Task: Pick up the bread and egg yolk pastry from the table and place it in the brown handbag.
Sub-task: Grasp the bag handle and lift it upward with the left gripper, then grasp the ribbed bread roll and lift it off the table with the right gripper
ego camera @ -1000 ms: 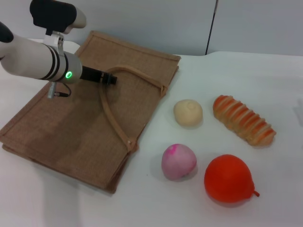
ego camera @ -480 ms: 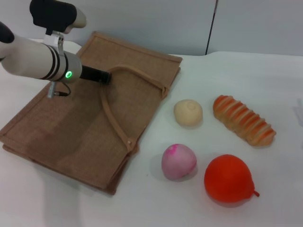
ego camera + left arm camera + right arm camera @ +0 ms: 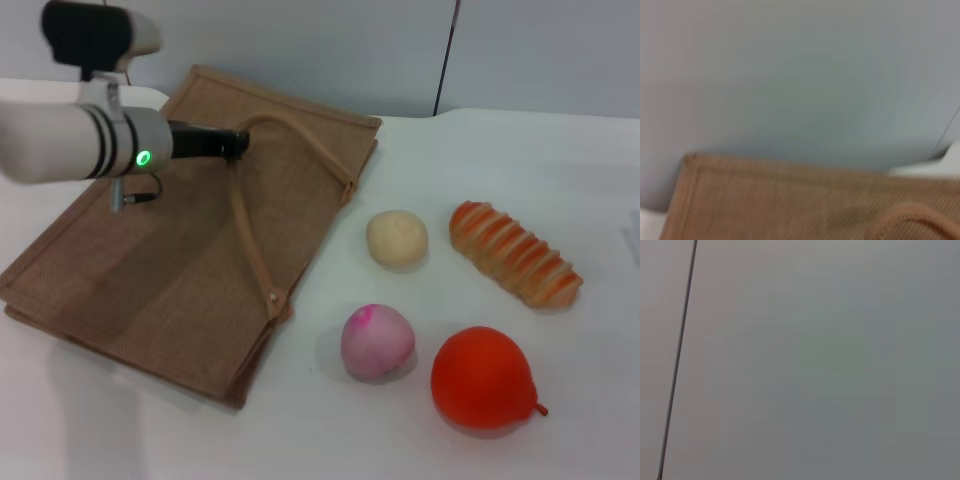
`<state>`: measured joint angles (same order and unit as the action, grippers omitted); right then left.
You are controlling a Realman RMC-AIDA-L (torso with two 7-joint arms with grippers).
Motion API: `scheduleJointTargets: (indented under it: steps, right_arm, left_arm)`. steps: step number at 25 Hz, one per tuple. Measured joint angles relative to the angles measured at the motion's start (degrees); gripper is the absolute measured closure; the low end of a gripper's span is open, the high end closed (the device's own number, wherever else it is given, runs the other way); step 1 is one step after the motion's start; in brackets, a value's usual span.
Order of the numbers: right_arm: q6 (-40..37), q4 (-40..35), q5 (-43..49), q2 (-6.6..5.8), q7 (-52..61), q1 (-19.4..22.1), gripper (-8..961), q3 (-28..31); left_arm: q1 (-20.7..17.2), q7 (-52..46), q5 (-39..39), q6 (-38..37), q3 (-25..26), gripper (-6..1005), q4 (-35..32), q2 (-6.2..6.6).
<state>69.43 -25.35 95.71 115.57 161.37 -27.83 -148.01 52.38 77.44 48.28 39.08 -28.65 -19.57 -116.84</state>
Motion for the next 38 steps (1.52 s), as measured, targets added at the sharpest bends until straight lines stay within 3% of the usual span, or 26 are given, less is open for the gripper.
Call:
scheduleJointTargets:
  steps: [4,13,23,28,32,34,38]
  right_arm:
    - [-0.08,-0.08,0.00,0.00,0.00,0.03,63,-0.07]
    - [-0.68,-0.34,0.00,0.09,0.00,-0.25,63,-0.61]
    - [-5.58,-2.02,1.45,-0.35,0.00,-1.90,63,-4.95]
    - [-7.56,-3.47,3.19,-1.35,0.00,-3.14,63,-8.57]
    - [-10.90,-7.13,7.64,-3.41,0.00,-3.23,63,-8.84]
    - [-13.75,-11.15,10.10,-5.70,0.00,-3.02,63,-8.89]
    - [-22.33,-21.33,13.30,-11.83,-0.21,-2.58,63,-8.94]
  left_arm:
    - [-5.04,11.47,16.53,10.78,0.08,879,-1.37,0.43]
    - [-13.72,27.14,37.15,28.33,0.18,879,-3.24,0.24]
    - [-19.26,37.26,48.15,41.06,0.28,879,-1.27,0.34]
    - [-21.24,40.64,51.34,46.18,0.27,879,-1.18,0.20]
    - [-22.41,41.87,52.59,48.75,0.27,879,-1.17,0.18]
    - [-22.82,42.23,53.33,49.58,0.26,879,-1.17,0.22]
    - [-23.94,42.50,54.97,51.64,0.28,879,-1.17,0.22]
